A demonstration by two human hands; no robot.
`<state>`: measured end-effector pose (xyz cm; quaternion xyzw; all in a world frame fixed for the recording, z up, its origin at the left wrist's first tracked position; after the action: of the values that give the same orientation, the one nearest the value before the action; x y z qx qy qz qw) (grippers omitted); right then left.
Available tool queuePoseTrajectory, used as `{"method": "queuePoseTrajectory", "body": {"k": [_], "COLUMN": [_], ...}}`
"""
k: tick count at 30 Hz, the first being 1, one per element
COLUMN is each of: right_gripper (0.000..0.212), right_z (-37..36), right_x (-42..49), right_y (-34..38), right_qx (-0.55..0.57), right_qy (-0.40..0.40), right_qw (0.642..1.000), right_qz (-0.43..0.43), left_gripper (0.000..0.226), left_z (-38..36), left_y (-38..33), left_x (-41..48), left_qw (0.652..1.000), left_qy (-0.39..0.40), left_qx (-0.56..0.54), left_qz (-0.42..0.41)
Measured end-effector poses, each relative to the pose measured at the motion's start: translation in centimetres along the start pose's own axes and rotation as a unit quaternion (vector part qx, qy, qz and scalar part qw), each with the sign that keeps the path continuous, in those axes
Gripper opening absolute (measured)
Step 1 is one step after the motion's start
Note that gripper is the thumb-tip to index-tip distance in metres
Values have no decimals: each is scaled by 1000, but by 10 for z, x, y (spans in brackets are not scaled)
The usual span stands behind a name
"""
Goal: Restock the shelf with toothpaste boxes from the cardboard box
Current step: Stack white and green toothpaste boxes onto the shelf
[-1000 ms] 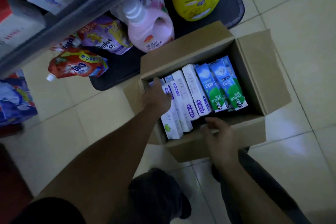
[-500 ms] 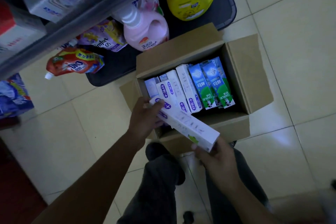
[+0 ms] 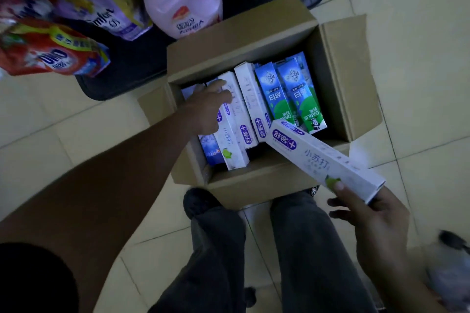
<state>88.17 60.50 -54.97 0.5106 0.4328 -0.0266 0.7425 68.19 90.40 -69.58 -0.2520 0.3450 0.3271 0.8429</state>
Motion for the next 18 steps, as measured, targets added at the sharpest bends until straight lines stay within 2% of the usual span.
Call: {"method": "queuePoseTrajectory", "body": {"k": [2,4,6,8,12,15,18], "right_gripper": [41,45,42,38,49,63,46], "right_z": [3,1,-4,-12,-35,-64,-96], "right_x": [-2,-2,-1,-1,-13,-34,-69], "right_y": [3,11,25,44,105,173,258], "right_qx": [0,4,14,21,19,15,5], "right_qy": [3,15,35,58,86,121,173], "right_qw": [1000,1000,999,998,996,990,976], "right_qz": [-4,-8,-9,-6,34,73,131], "left_gripper": [66,64,57,48,36,34,39], "left_z": [14,30,46,63,120,171,223], "left_y": [0,7,15,18,8,-8,-16], "left_x": [-4,-12,-29,-62,-166,-249,-327], "left_qw": [998,997,999,993,926,890,855], "left_qy": [-37,-38,-29,-37,-192,-272,-329], "left_qx": [46,66,18,-109,-326,-367,-399], "left_qz": [-23,-30,-21,-6,-1,1,18]}}
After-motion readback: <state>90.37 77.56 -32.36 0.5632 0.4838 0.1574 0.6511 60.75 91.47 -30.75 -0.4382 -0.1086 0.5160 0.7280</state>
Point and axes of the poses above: each hand's wrist, its own x-axis towards the middle knuckle, its own z-axis out of the back of the hand, y = z × x, the point moved 8 cm from there along x, towards the middle knuckle, and after that the axes turned 11 degrees about x, right-handed, at the moved point
